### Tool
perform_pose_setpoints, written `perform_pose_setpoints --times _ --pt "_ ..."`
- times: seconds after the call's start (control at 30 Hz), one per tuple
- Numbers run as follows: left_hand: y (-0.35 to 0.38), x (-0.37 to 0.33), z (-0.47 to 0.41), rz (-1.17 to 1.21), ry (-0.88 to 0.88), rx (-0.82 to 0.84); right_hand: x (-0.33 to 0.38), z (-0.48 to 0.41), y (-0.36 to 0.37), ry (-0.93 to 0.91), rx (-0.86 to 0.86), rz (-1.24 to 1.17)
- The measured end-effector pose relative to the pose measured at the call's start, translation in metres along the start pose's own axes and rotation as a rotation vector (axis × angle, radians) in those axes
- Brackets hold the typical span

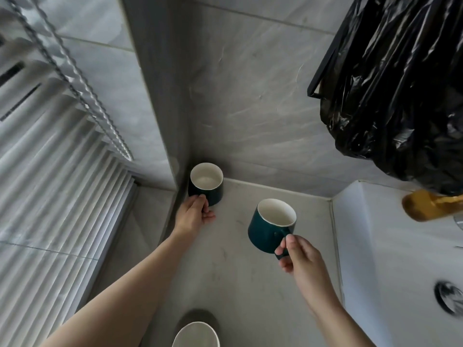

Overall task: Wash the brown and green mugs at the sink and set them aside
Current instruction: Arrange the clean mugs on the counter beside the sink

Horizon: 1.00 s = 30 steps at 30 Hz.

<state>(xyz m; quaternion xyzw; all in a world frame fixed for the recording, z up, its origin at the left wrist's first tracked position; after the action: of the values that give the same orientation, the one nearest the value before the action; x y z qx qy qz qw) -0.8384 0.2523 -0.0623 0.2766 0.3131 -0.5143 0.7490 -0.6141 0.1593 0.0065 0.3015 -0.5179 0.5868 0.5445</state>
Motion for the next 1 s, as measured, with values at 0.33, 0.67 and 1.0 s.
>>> perform_pose_setpoints --times 0.33,0.67,1.0 --pt "0.005 0.005 -0.016 0.018 0.019 -0.07 -0.008 -0.001 0.0 0.034 -0.013 -0.024" --pt "0.006 0.01 -0.02 0.06 0.022 -0.073 -0.011 -0.003 0.002 0.023 -0.006 -0.015" --pt "-0.002 0.005 0.007 -0.381 0.078 -0.179 -0.011 -0.012 0.017 0.015 0.006 -0.016"
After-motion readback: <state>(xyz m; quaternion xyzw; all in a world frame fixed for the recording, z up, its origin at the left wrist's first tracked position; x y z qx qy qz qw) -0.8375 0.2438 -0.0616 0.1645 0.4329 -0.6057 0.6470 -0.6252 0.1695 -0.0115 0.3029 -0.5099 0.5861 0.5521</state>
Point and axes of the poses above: each hand's wrist, its own z-axis away from the middle knuckle, its own y-axis out of the palm, x = y × z, the point moved 3 cm from there along -z, towards the middle knuckle, and after that the axes turned 7 degrees about -y, right-handed, at the moved point
